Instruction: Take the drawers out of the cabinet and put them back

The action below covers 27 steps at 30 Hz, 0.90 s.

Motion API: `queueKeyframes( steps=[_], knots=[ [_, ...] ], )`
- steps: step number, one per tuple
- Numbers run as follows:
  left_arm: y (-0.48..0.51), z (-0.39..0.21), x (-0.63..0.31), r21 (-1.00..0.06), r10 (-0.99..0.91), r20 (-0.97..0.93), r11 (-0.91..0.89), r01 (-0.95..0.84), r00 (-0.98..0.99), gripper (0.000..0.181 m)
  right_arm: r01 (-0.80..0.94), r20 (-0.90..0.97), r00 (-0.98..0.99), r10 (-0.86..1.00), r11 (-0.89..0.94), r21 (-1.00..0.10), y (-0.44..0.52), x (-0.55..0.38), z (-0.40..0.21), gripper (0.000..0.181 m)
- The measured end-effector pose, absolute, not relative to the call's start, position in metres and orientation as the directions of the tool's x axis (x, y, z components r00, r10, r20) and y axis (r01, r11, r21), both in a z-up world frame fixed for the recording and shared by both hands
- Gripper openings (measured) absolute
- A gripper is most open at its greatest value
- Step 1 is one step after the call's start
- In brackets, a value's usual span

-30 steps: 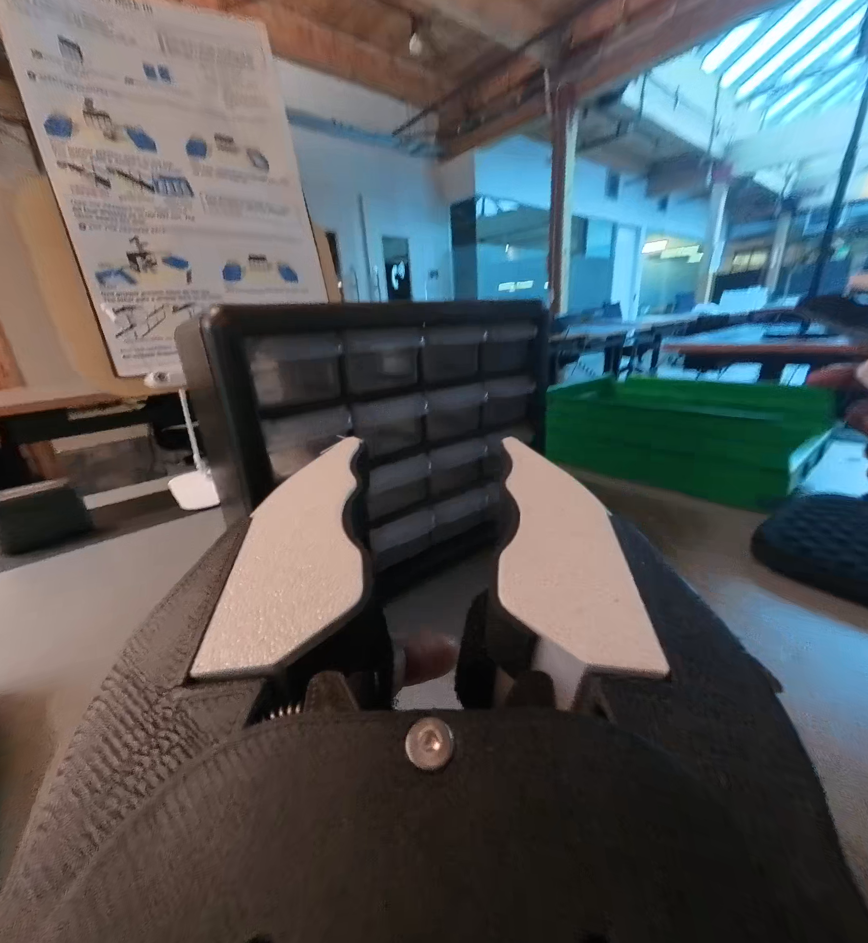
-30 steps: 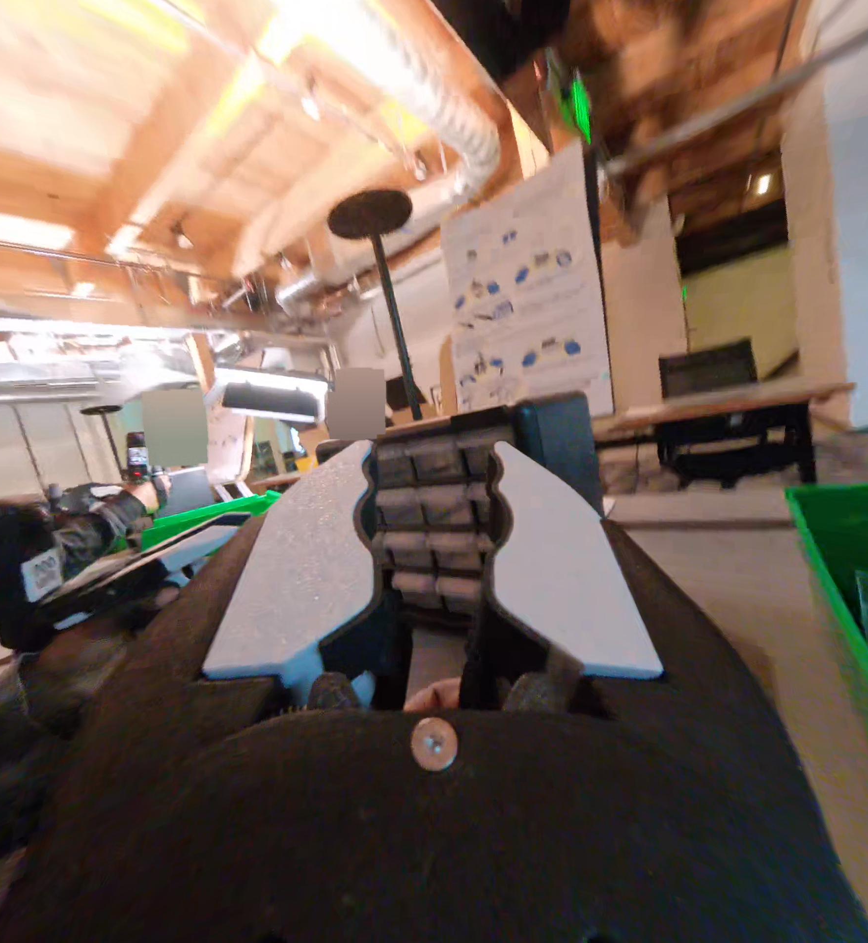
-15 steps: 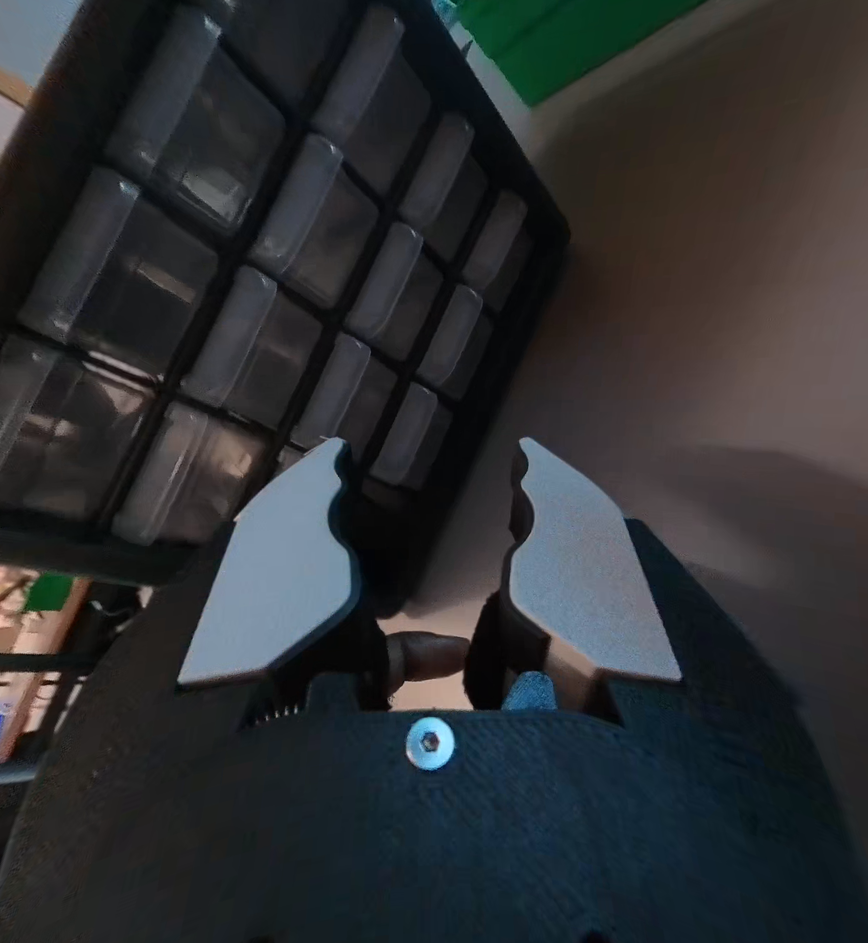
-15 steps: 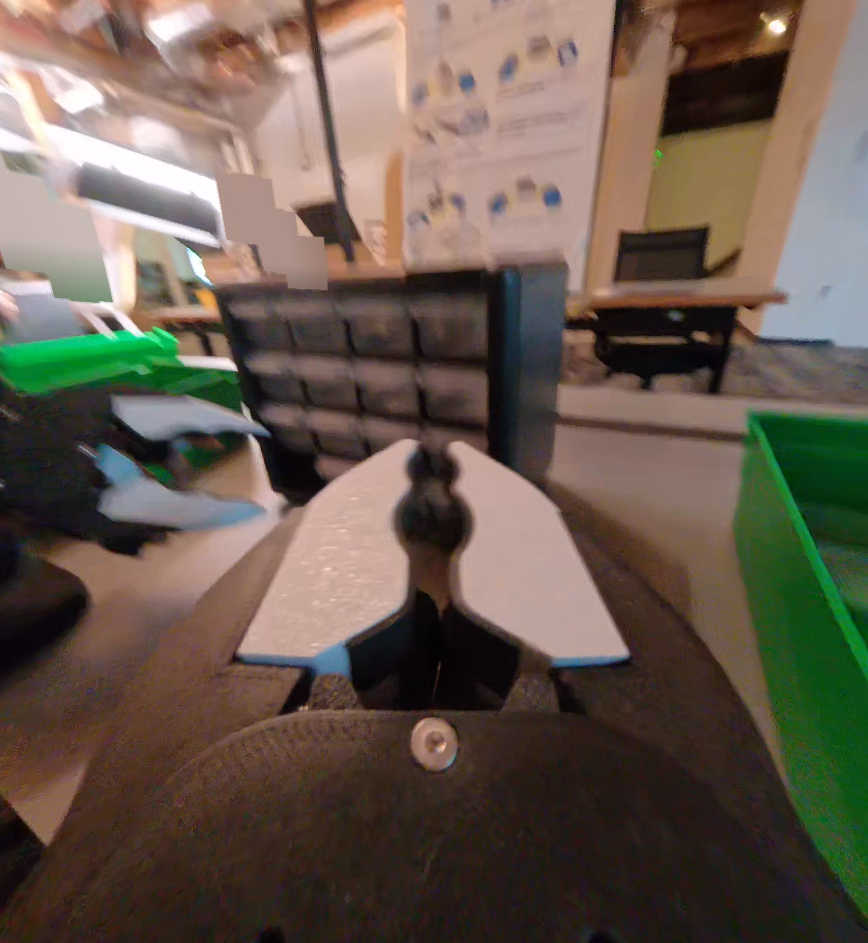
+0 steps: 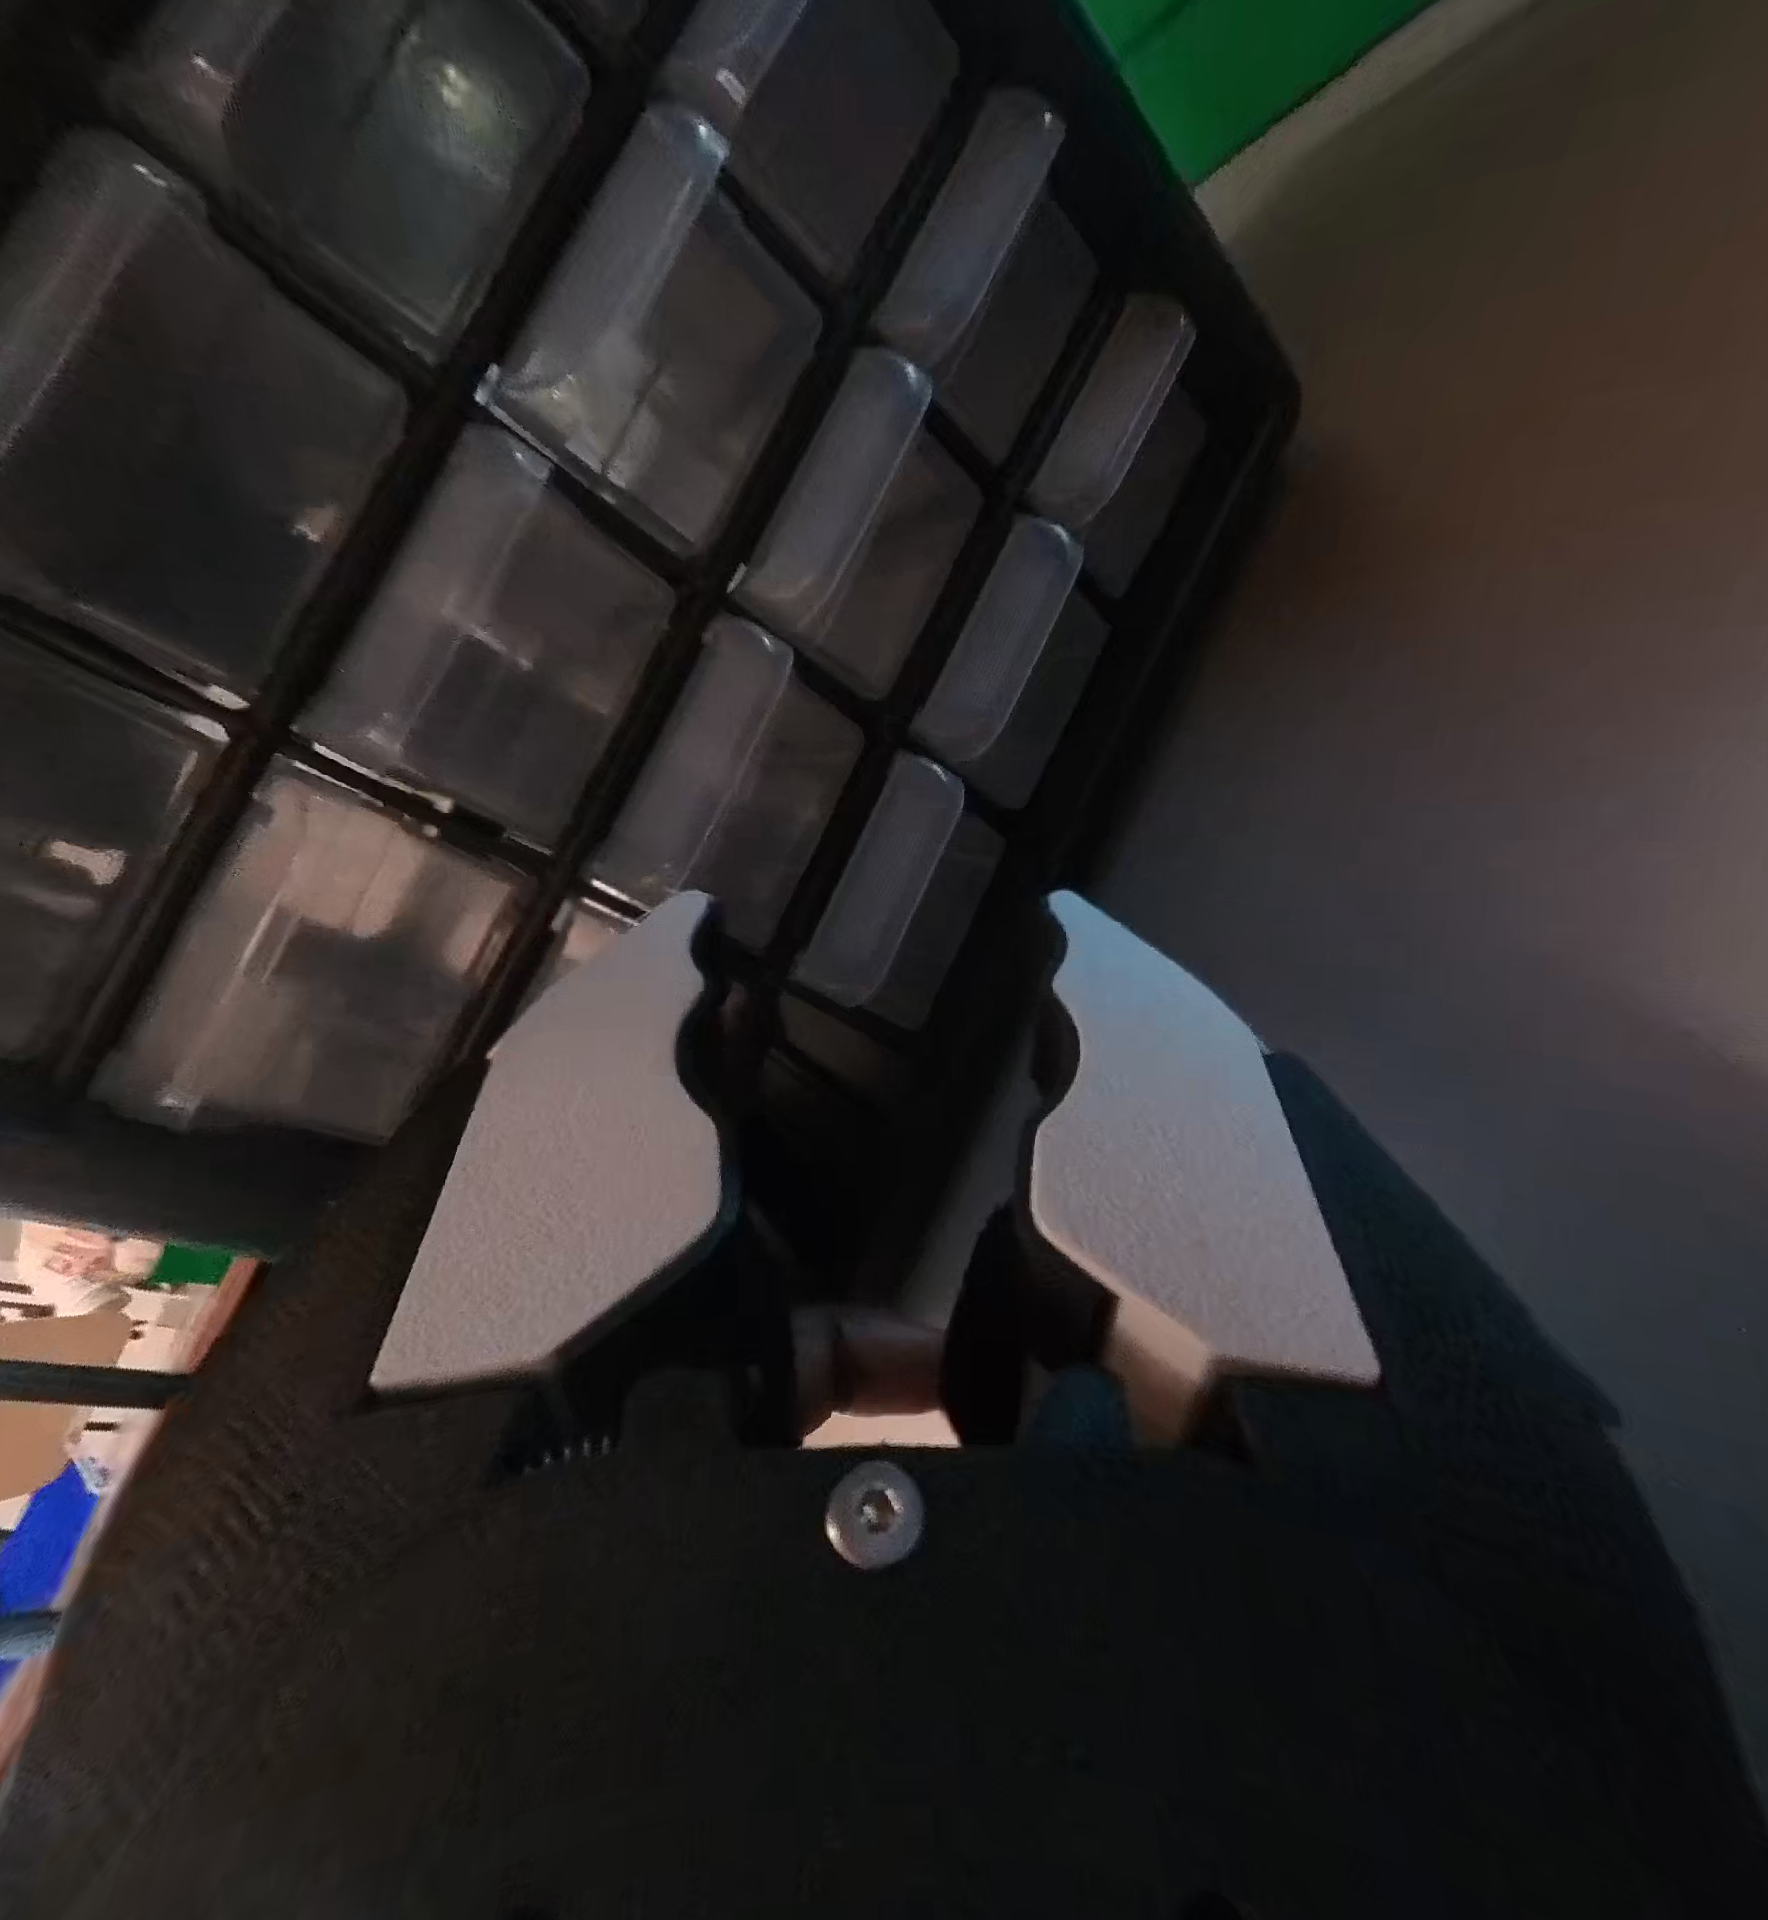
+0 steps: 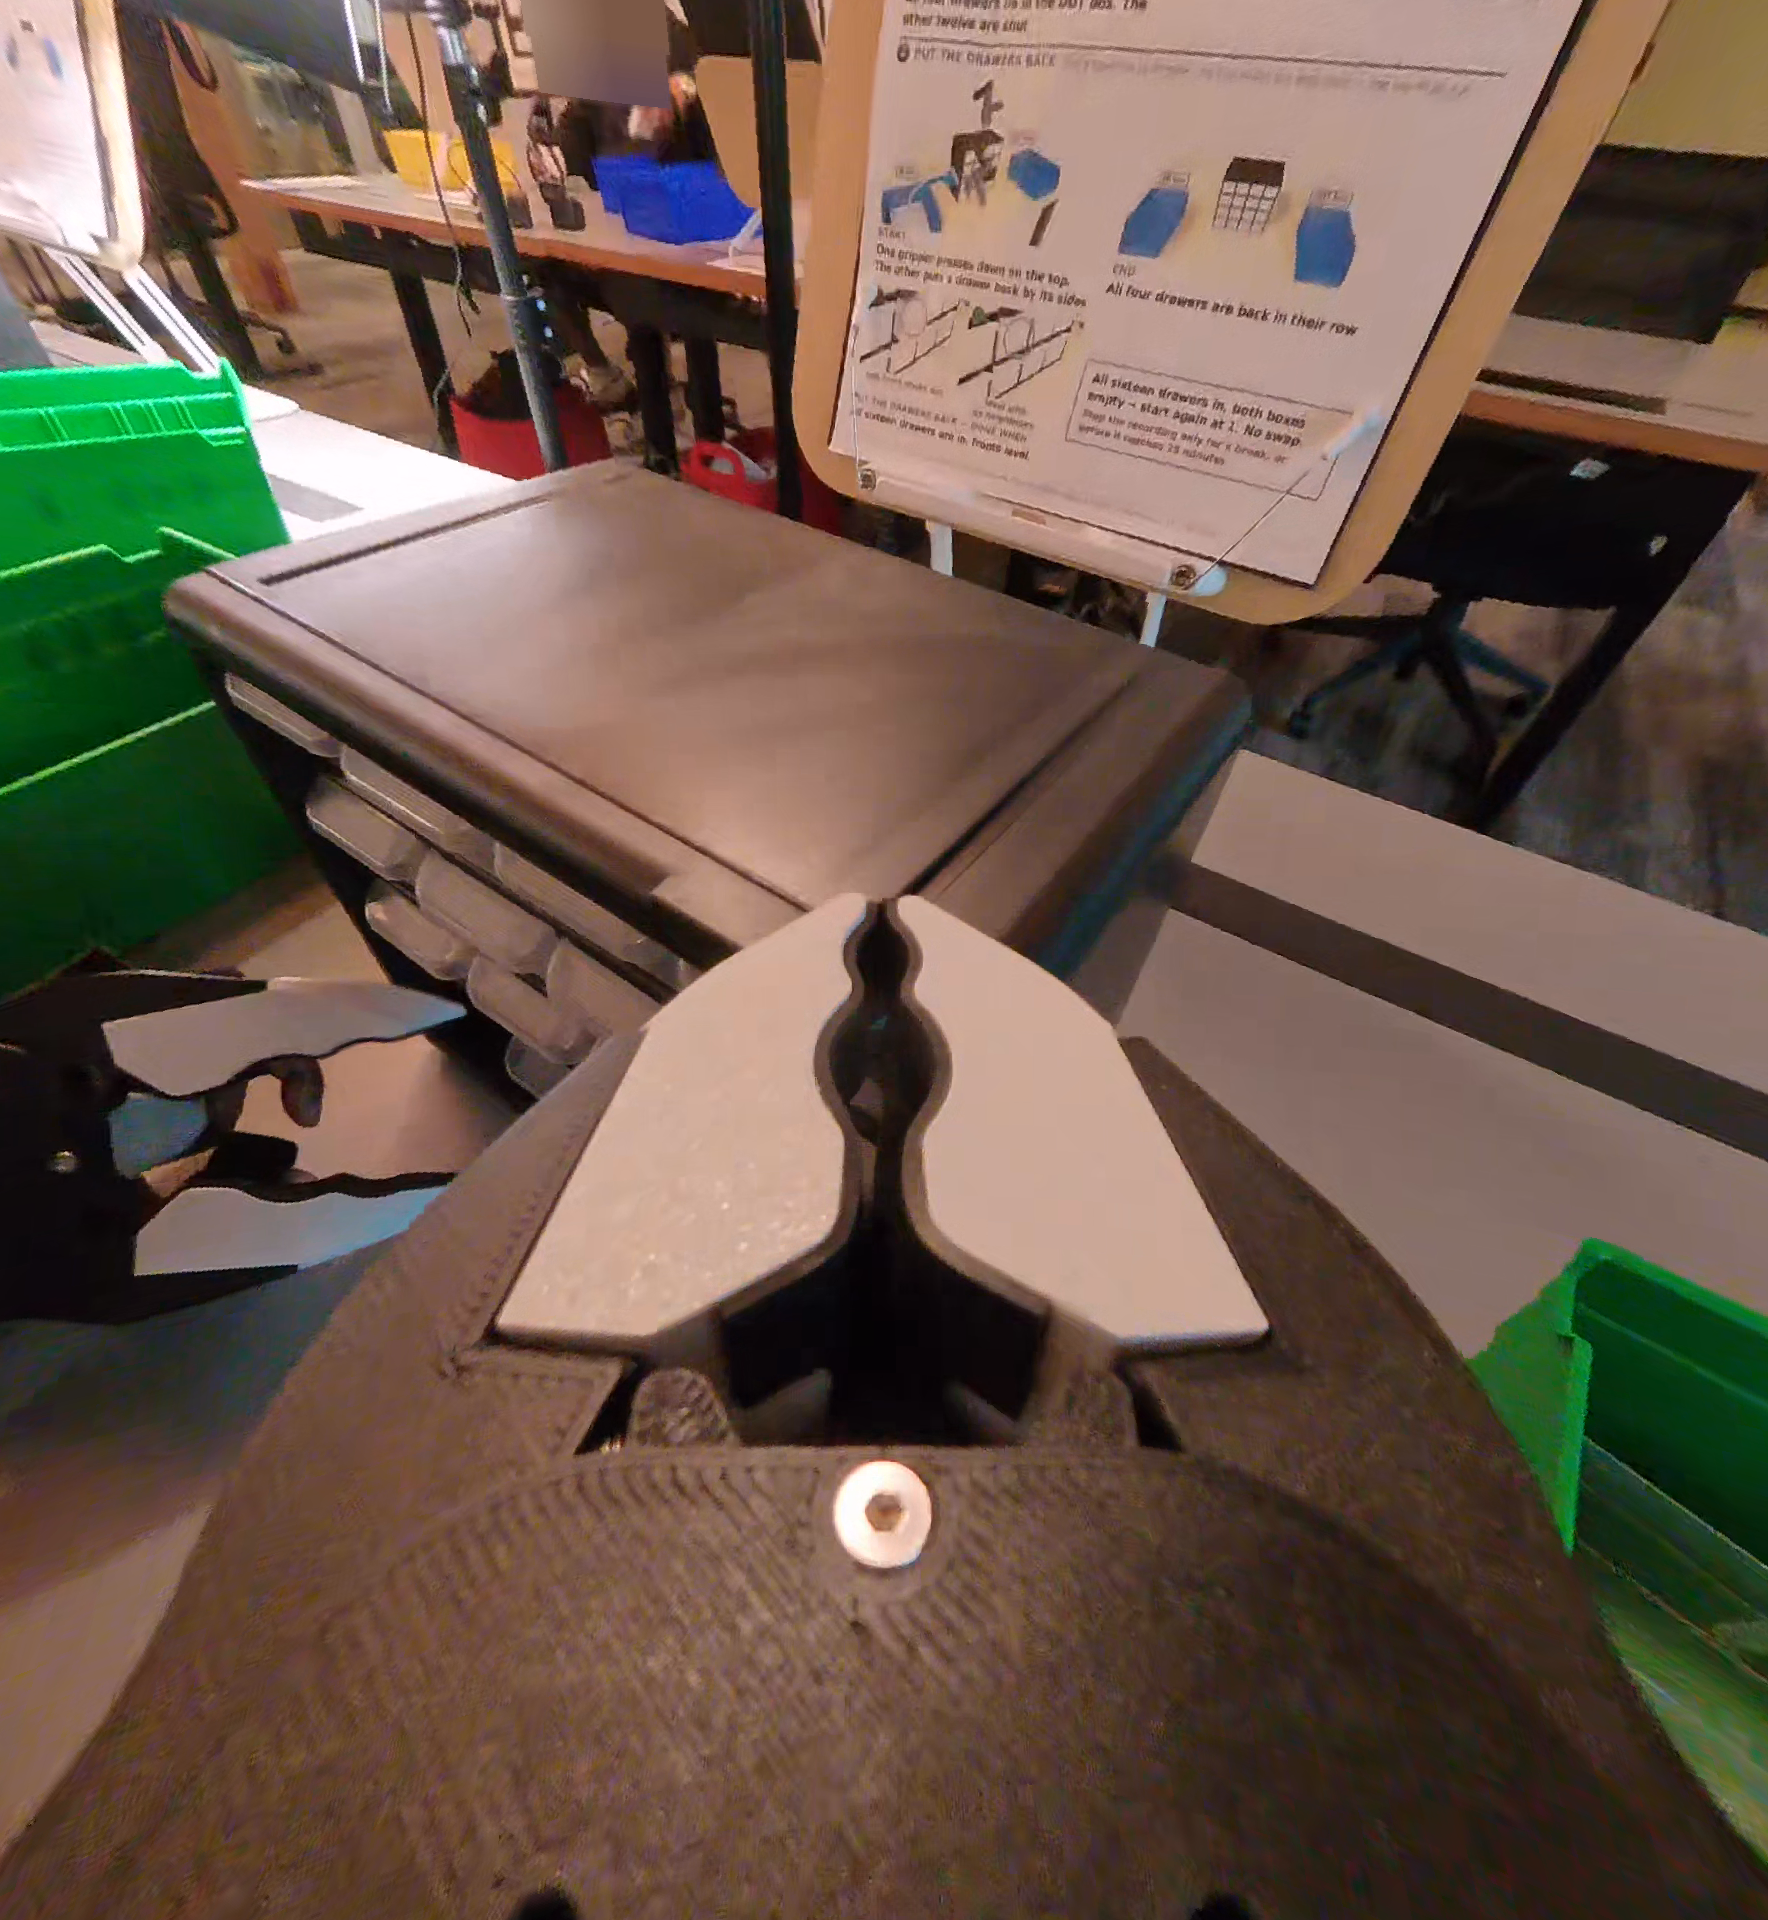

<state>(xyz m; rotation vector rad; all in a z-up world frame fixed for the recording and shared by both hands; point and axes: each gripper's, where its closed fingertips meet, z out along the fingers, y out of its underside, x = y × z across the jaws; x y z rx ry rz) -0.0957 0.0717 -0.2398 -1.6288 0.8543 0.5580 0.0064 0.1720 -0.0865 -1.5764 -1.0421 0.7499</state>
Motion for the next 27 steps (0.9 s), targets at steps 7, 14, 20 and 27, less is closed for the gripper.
queueKeyframes(
  steps=[7, 14, 20, 27],
  knots=[
    [0.086, -0.249, -0.105, -0.362, -0.154, -0.914, -0.110, -0.925, 0.376, 0.041, 0.230, 0.083, 0.458, 0.885, -0.028, -0.973, 0.172, 0.006, -0.087, 0.001],
    [0.094, -0.249, -0.110, -0.268, -0.121, -0.952, -0.113, -0.957, 0.281, 0.020, 0.224, 0.067, 0.447, 0.892, -0.039, -0.974, 0.172, 0.005, -0.087, 0.001],
    [0.090, -0.252, -0.106, -0.207, -0.144, -0.965, -0.105, -0.973, 0.221, 0.012, 0.228, 0.084, 0.458, 0.885, -0.026, -0.973, 0.172, 0.005, -0.087, 0.001],
    [0.060, -0.253, -0.080, -0.268, -0.235, -0.933, -0.048, -0.962, 0.271, 0.010, 0.254, 0.111, 0.466, 0.878, -0.013, -0.967, 0.172, 0.005, -0.087, 0.001]
  ],
)
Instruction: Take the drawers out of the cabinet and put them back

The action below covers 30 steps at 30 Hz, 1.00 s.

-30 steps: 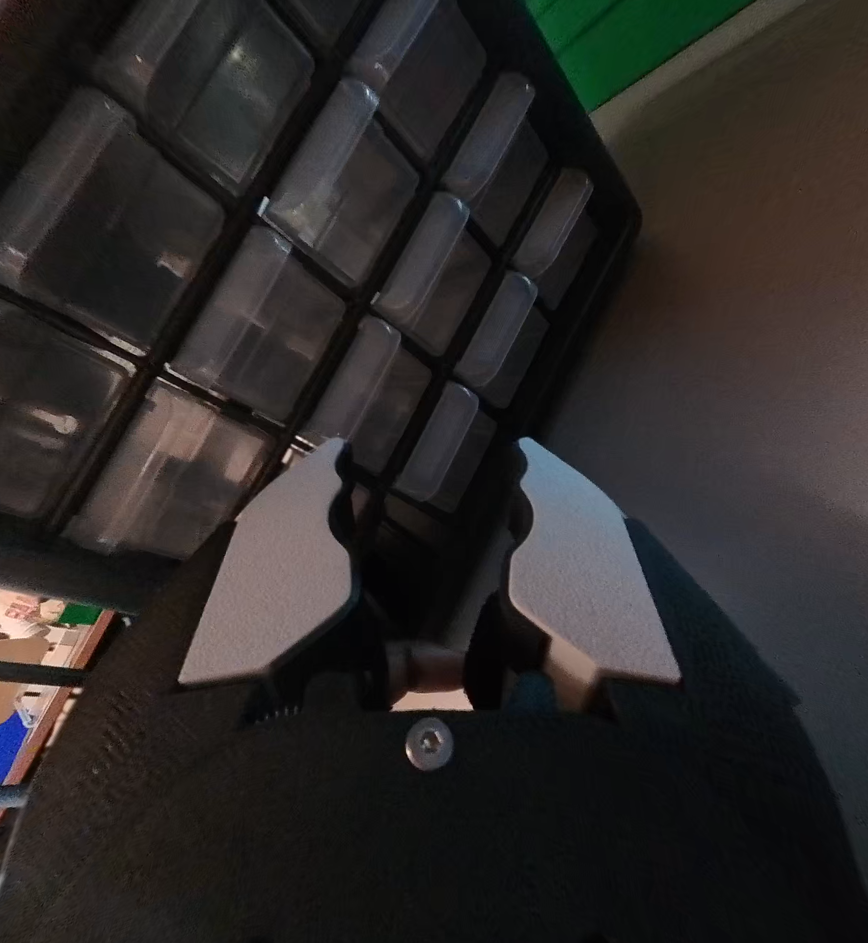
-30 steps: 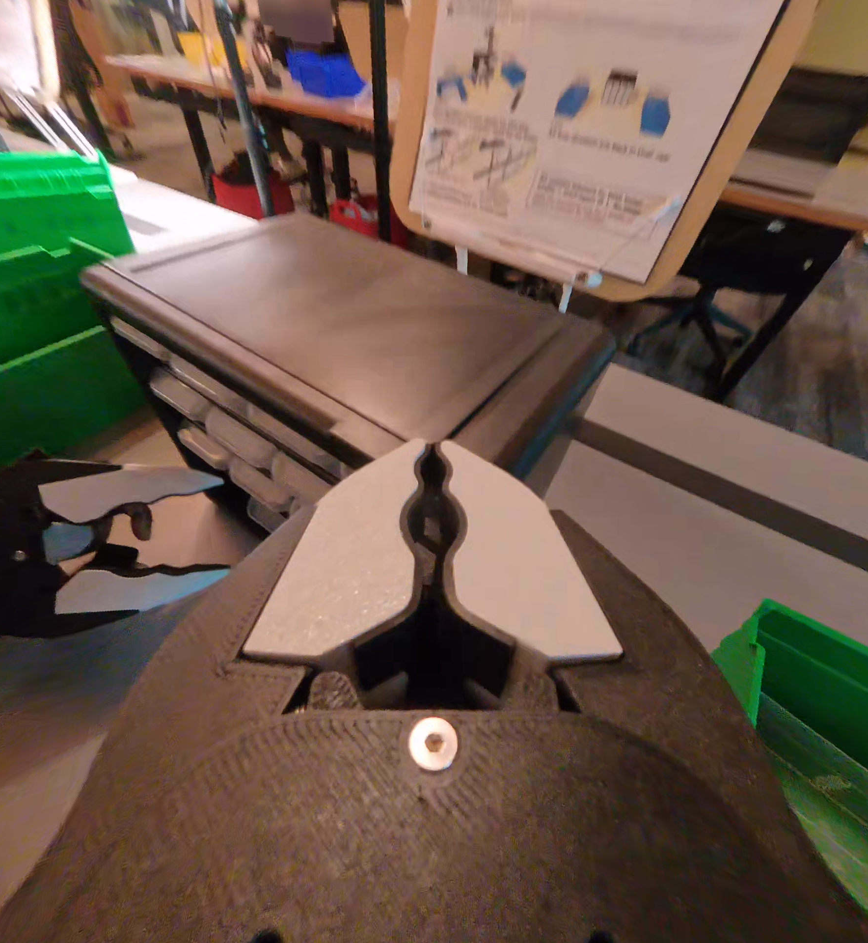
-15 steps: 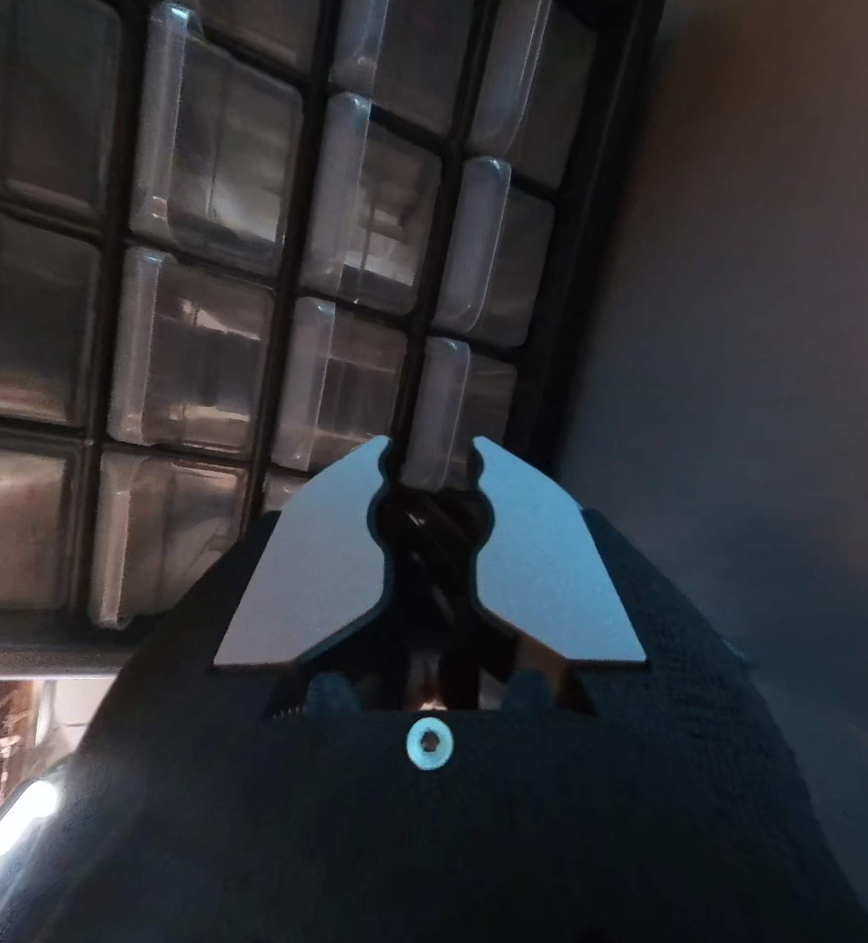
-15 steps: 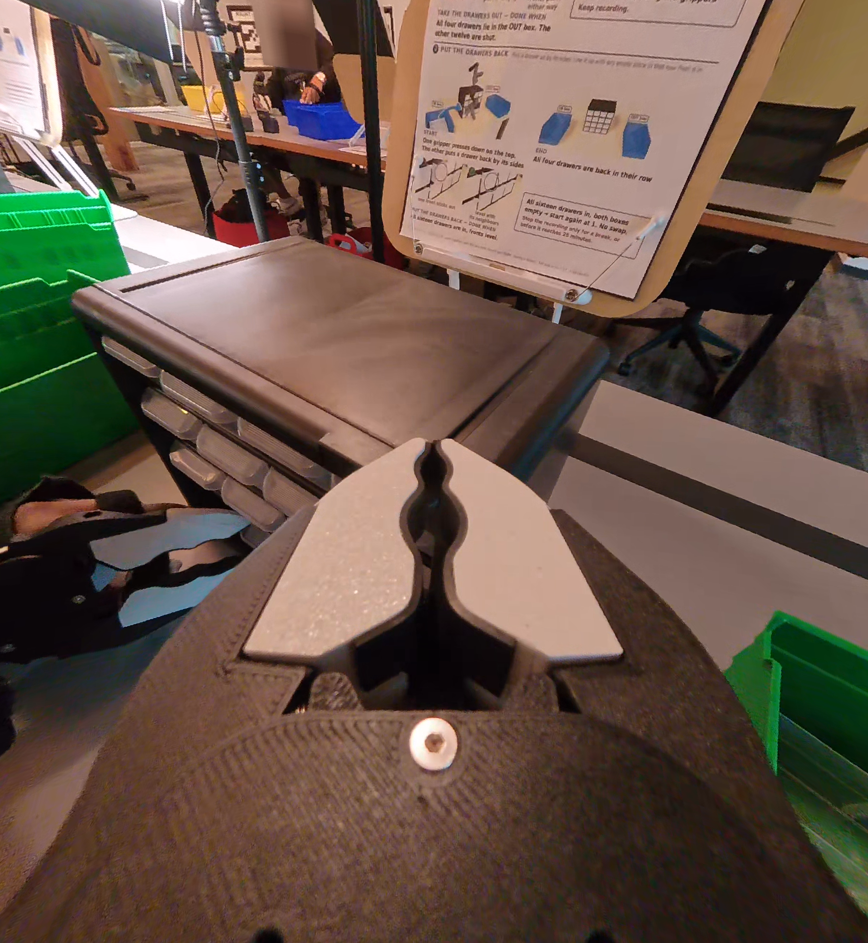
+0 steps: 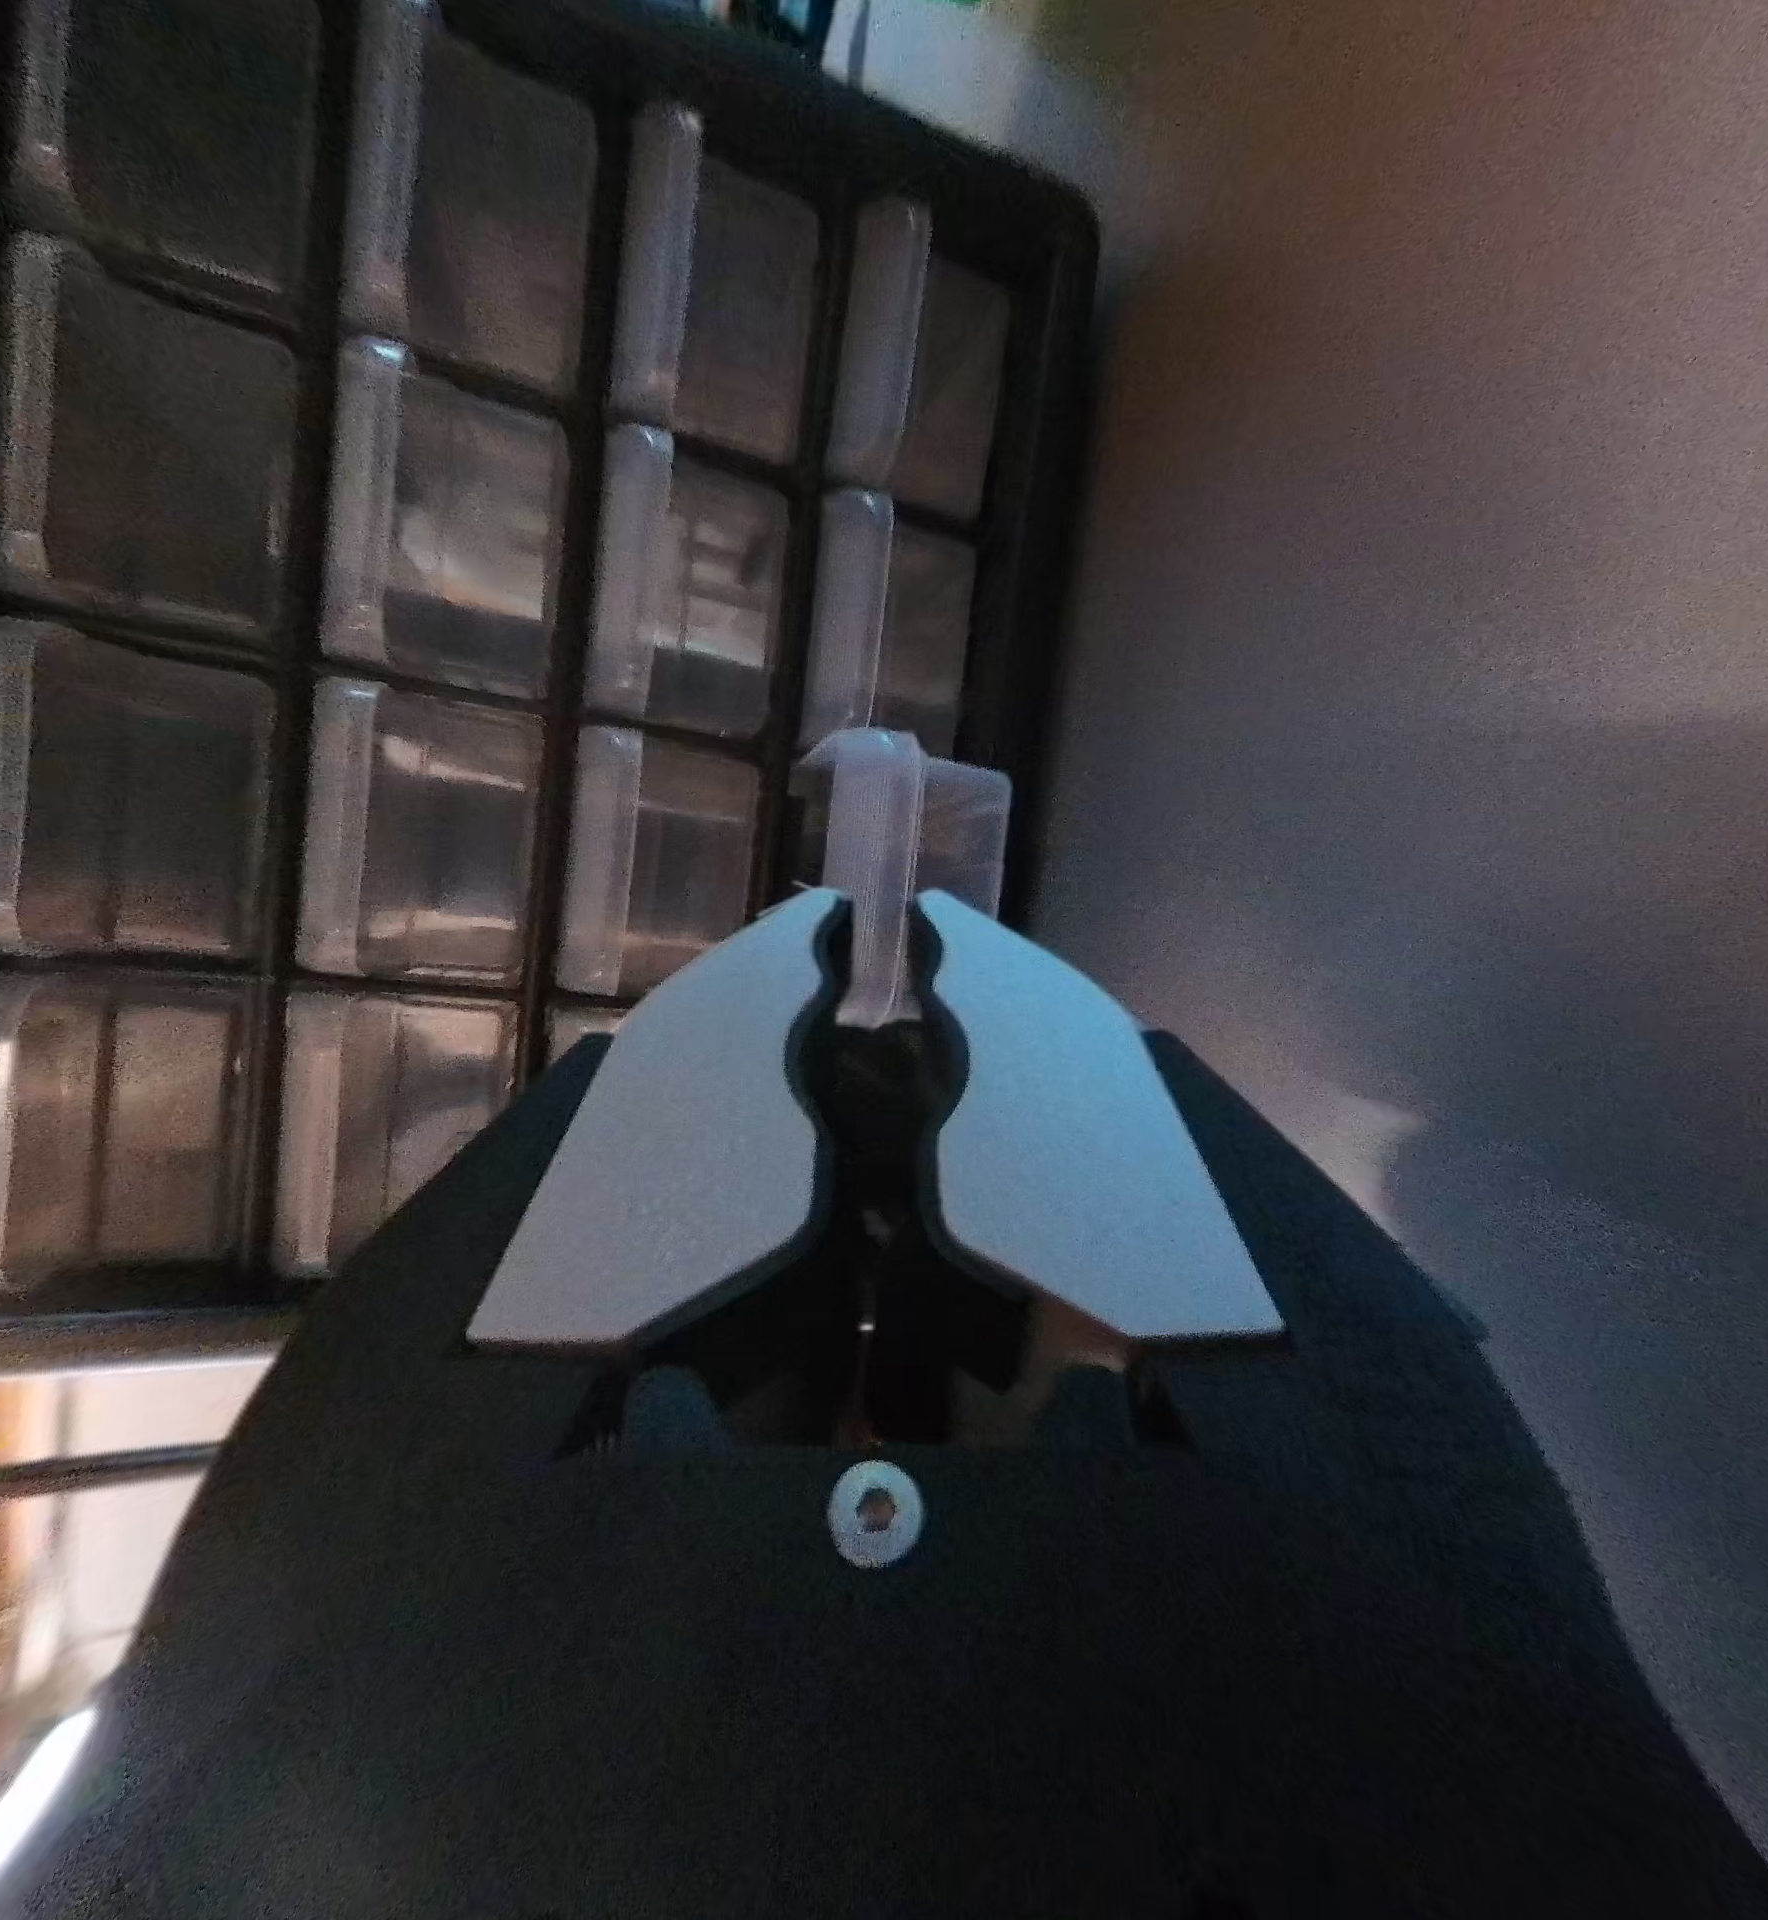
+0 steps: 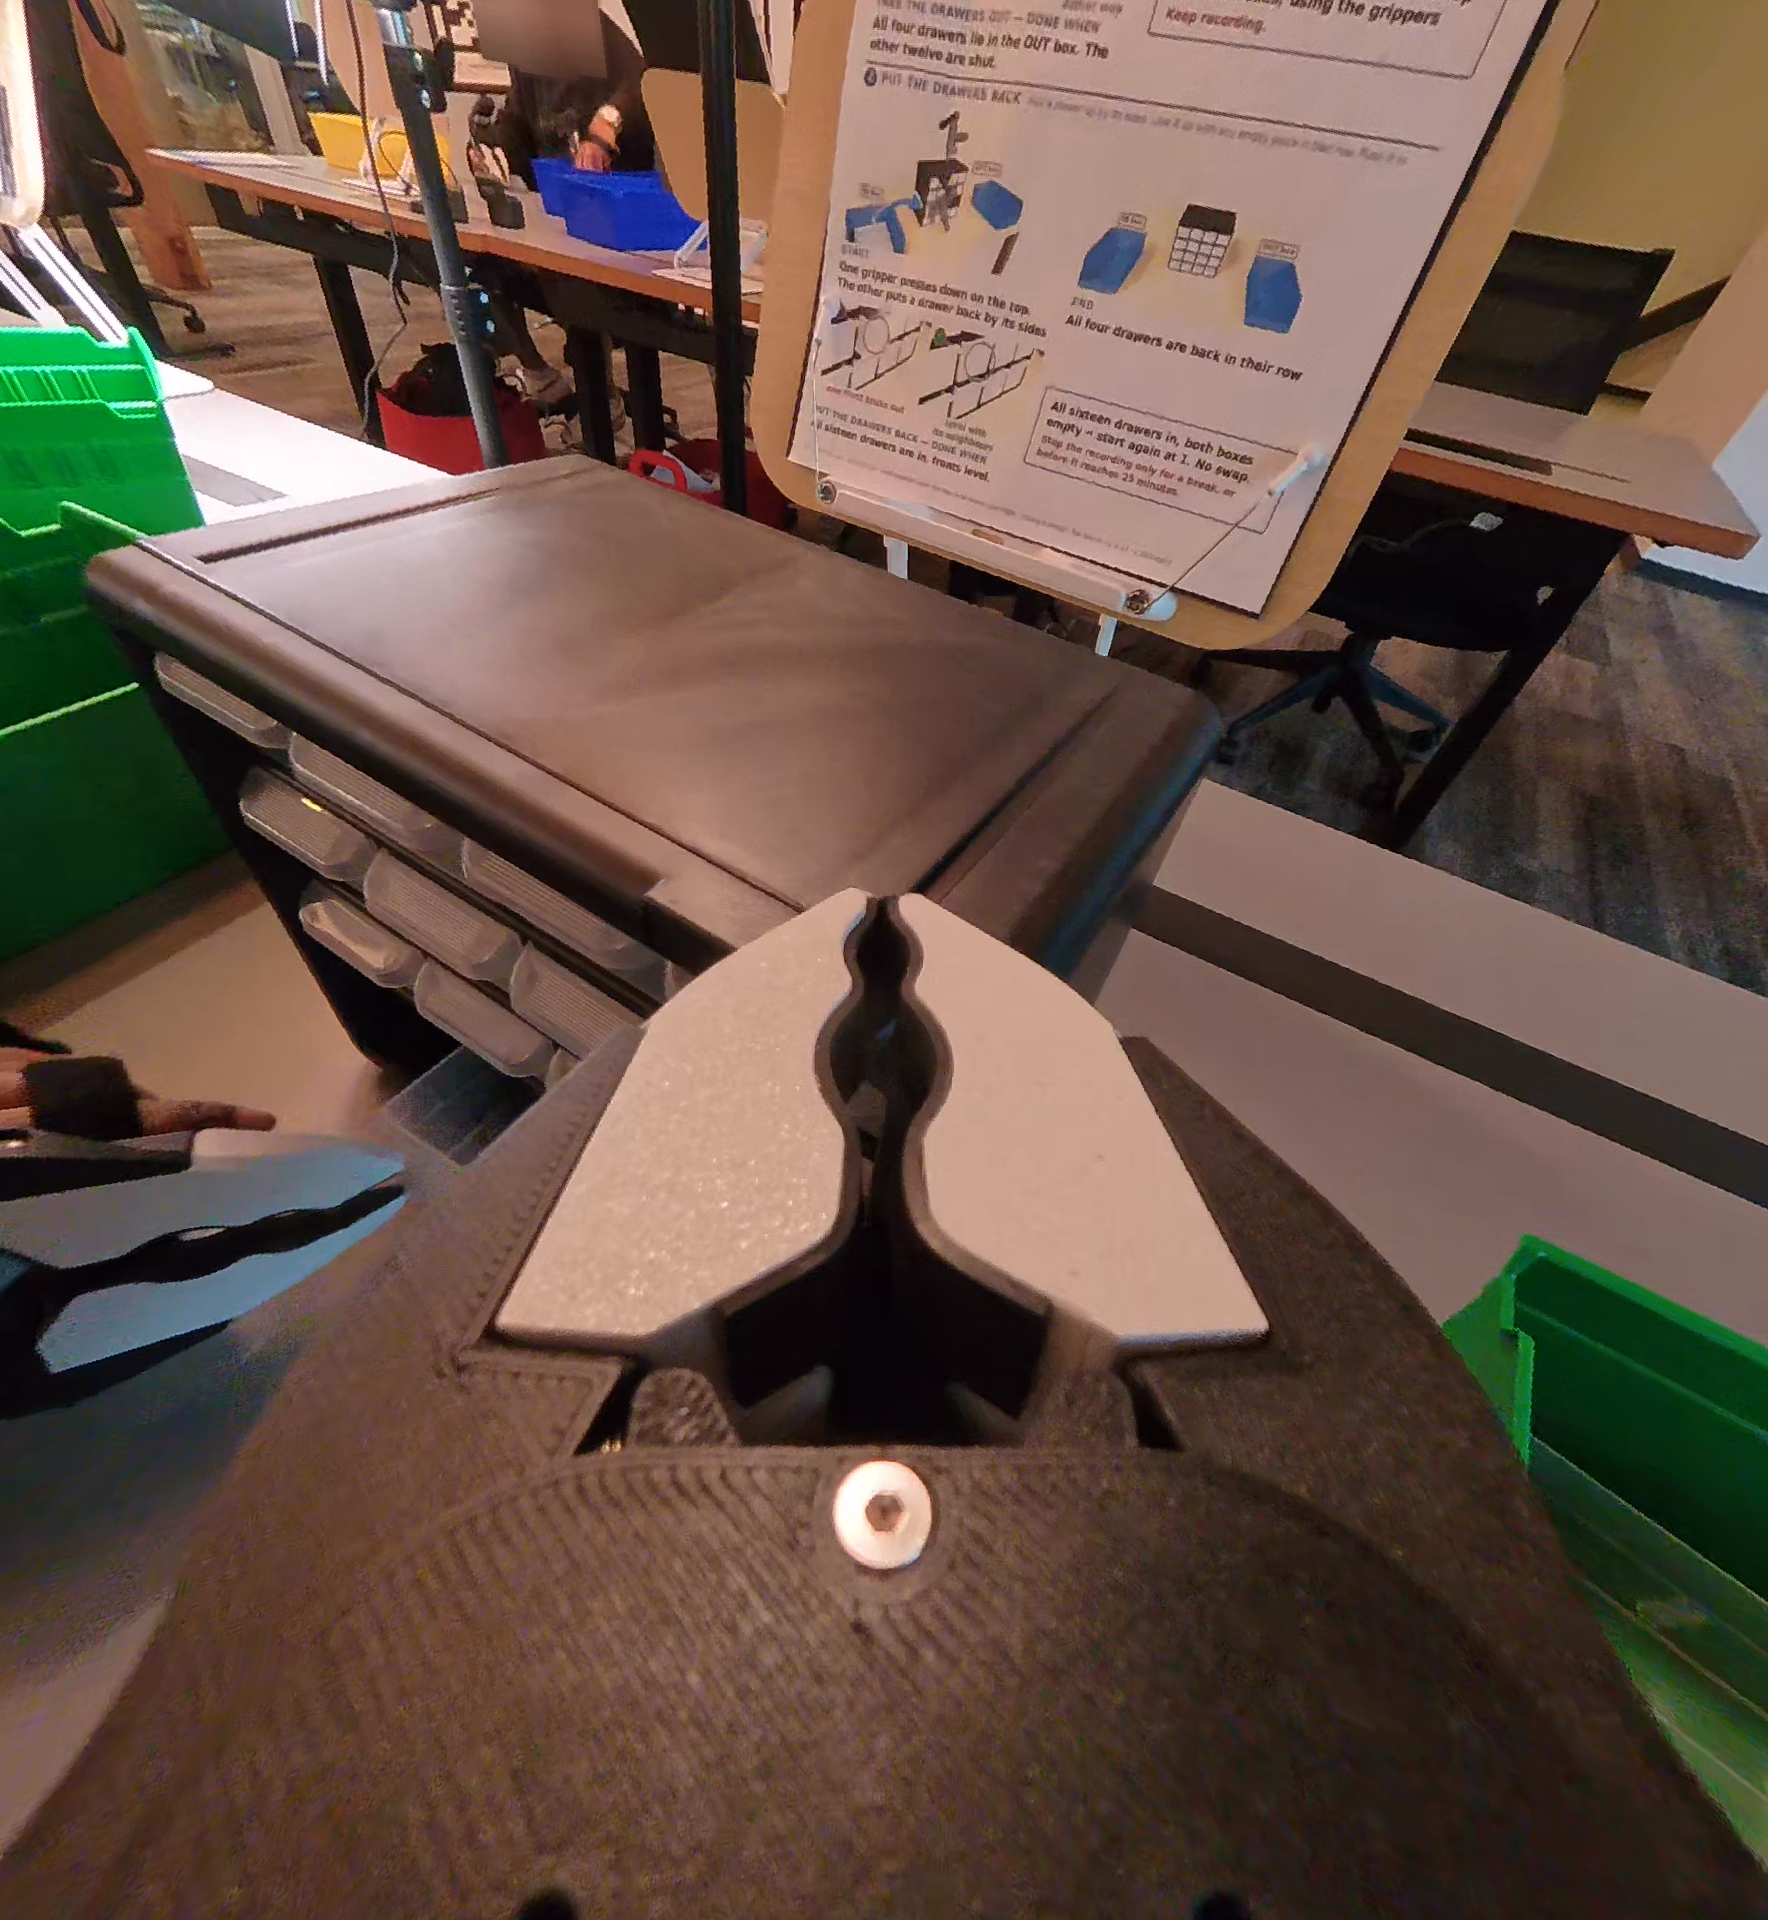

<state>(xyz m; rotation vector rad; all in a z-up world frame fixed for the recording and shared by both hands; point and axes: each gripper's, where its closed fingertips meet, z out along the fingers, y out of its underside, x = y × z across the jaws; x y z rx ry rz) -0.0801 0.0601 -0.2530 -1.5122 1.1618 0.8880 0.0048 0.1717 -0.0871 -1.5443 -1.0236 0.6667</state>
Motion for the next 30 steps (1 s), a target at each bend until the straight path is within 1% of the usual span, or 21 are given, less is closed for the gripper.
queueKeyframes(
  steps=[2, 3, 5, 6, 8, 10, 11, 12, 15, 30],
  knots=[
    [0.060, -0.251, -0.076, -0.332, -0.255, -0.908, -0.042, -0.942, 0.331, 0.040, 0.264, 0.116, 0.464, 0.878, -0.012, -0.965, 0.172, 0.005, -0.087, 0.001],
    [0.063, -0.250, -0.078, -0.338, -0.254, -0.906, -0.050, -0.940, 0.339, 0.054, 0.267, 0.118, 0.464, 0.878, -0.012, -0.964, 0.172, 0.005, -0.087, 0.001],
    [0.071, -0.254, -0.083, -0.316, -0.265, -0.907, -0.085, -0.945, 0.327, 0.071, 0.268, 0.124, 0.467, 0.875, -0.007, -0.963, 0.172, 0.005, -0.087, 0.001],
    [0.075, -0.258, -0.086, -0.294, -0.277, -0.909, -0.101, -0.951, 0.310, 0.073, 0.268, 0.127, 0.469, 0.874, -0.004, -0.963, 0.172, 0.005, -0.087, 0.001],
    [0.082, -0.266, -0.090, -0.229, -0.278, -0.927, -0.116, -0.966, 0.253, 0.071, 0.266, 0.131, 0.473, 0.871, 0.001, -0.964, 0.172, 0.005, -0.087, 0.001],
    [0.087, -0.268, -0.094, -0.152, -0.257, -0.950, -0.119, -0.981, 0.178, 0.063, 0.264, 0.131, 0.473, 0.872, 0.001, -0.964, 0.172, 0.005, -0.087, 0.001],
    [0.089, -0.267, -0.095, -0.125, -0.241, -0.959, -0.119, -0.985, 0.151, 0.054, 0.263, 0.130, 0.472, 0.872, 0.001, -0.965, 0.172, 0.005, -0.087, 0.001],
    [0.090, -0.268, -0.095, -0.110, -0.242, -0.961, -0.122, -0.986, 0.137, 0.043, 0.260, 0.128, 0.470, 0.873, 0.001, -0.966, 0.172, 0.005, -0.087, 0.001],
    [0.088, -0.270, -0.094, -0.086, -0.249, -0.962, -0.124, -0.988, 0.115, 0.041, 0.253, 0.123, 0.467, 0.876, 0.001, -0.967, 0.172, 0.005, -0.087, 0.001],
    [0.008, -0.275, -0.052, -0.169, -0.348, -0.918, -0.096, -0.981, 0.192, 0.038, 0.284, 0.162, 0.480, 0.862, 0.022, -0.959, 0.172, 0.005, -0.087, 0.001]
  ],
)
